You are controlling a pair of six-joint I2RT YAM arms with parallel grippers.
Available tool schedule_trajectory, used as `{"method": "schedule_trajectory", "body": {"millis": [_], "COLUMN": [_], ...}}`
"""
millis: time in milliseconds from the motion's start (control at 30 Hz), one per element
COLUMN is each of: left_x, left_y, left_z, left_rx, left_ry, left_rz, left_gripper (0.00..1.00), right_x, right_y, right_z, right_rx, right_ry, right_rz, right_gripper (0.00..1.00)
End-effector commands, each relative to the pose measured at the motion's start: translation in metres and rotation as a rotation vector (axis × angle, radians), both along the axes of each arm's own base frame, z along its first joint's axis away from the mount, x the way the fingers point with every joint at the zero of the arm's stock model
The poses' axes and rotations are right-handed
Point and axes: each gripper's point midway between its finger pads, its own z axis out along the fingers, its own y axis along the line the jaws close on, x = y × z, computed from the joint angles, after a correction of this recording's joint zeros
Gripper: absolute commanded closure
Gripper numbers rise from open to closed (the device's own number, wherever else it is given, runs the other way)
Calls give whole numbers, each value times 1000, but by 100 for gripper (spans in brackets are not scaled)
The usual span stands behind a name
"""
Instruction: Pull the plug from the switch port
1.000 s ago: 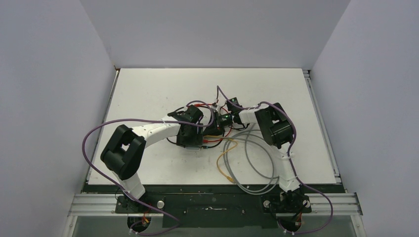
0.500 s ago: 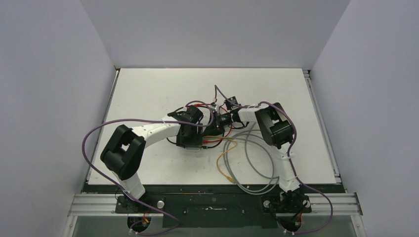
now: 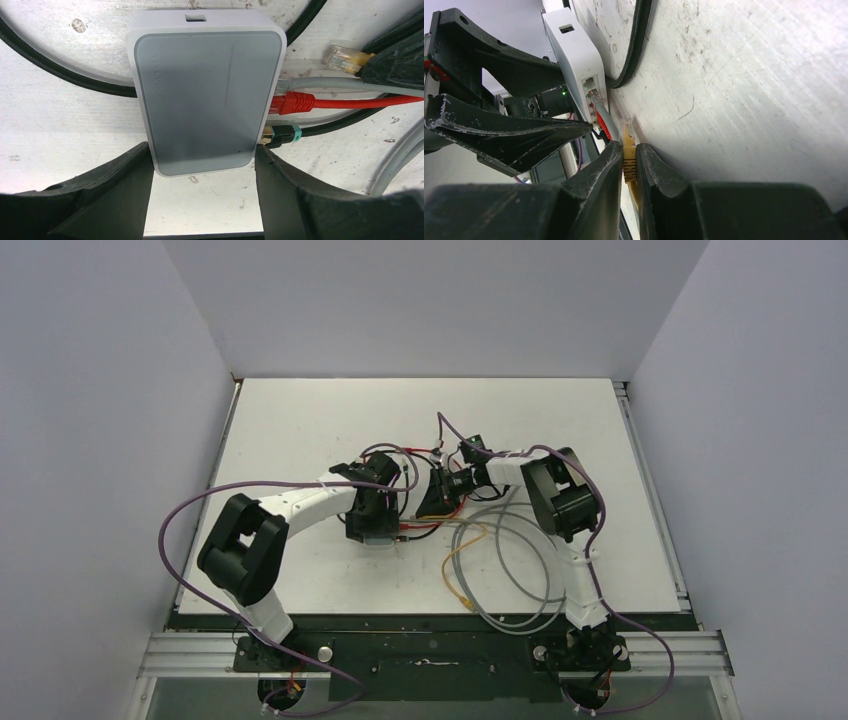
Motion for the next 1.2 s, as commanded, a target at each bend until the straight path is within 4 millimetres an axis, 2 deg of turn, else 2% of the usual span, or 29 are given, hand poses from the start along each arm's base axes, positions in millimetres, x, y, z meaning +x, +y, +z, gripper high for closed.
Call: {"method": "schedule_trajectory", "body": {"millis": [0,100,267,633,900,1167], "left_x": [6,7,8,10,6,2], "left_y": [20,17,8,-2,-2,-1], "left_z": [1,4,12,22,22,22], "left_rx": [74,62,23,-30,-33,-35], "left_ry": [-36,-44,-72,-113,-112,-114], "left_rz": [13,-14,-61,-100,-109,-110], "left_gripper": [100,100,100,100,100,100], "right_x": [-5,4,24,69,90,106], "right_y": [-20,-15,-6,7,-5,-30], "right_z": [-35,-21,16,132,217,280], "right_rx": [-162,-138,-78,127,283,332], "right_ry": [-27,-56,-120,-307,-451,-610], "right_rz": [-27,-35,-66,-183,-288,-384], "right_gripper": [95,95,95,95,95,95]}}
